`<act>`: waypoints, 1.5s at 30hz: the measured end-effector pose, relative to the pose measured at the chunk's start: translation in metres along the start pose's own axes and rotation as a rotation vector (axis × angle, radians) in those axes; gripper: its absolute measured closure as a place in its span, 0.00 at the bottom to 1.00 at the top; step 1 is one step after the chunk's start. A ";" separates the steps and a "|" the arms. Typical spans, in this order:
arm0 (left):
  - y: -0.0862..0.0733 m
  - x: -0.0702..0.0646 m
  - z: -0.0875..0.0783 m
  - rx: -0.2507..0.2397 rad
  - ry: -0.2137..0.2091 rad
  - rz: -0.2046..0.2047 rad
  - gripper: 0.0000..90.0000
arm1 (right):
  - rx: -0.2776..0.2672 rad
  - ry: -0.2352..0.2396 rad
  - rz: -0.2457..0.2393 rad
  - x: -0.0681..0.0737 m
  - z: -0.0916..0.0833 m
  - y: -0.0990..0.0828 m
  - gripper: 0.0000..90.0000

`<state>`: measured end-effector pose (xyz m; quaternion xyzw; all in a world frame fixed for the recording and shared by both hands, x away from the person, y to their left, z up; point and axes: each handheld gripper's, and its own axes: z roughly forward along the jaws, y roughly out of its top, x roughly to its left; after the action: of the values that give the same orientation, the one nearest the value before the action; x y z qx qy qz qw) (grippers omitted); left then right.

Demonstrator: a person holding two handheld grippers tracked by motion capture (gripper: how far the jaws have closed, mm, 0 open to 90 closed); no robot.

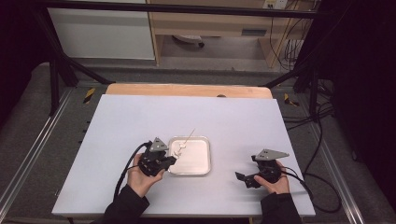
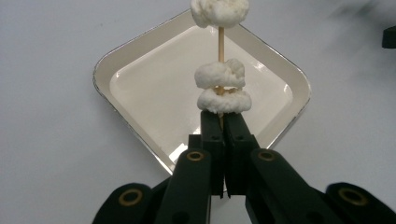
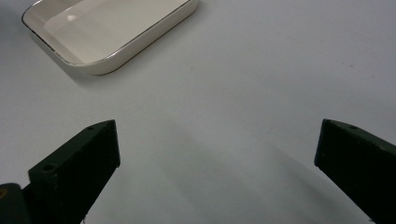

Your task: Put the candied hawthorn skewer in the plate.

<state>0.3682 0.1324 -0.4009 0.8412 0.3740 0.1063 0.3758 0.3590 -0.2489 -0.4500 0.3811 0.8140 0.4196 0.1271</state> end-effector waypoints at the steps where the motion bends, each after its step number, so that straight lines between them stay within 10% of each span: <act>1: 0.001 0.000 0.001 0.002 0.001 -0.003 0.98 | -0.004 -0.003 -0.002 -0.001 0.000 0.000 0.01; 25: 0.007 -0.009 0.045 0.173 0.062 -0.006 0.98 | 0.008 0.003 -0.009 0.000 0.001 -0.002 0.01; 45: 0.006 -0.014 0.051 0.200 0.081 0.013 0.91 | 0.016 0.005 -0.005 0.001 0.002 -0.002 0.01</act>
<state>0.3854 0.0920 -0.4305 0.8720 0.3920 0.1048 0.2737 0.3583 -0.2480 -0.4532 0.3790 0.8186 0.4138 0.1229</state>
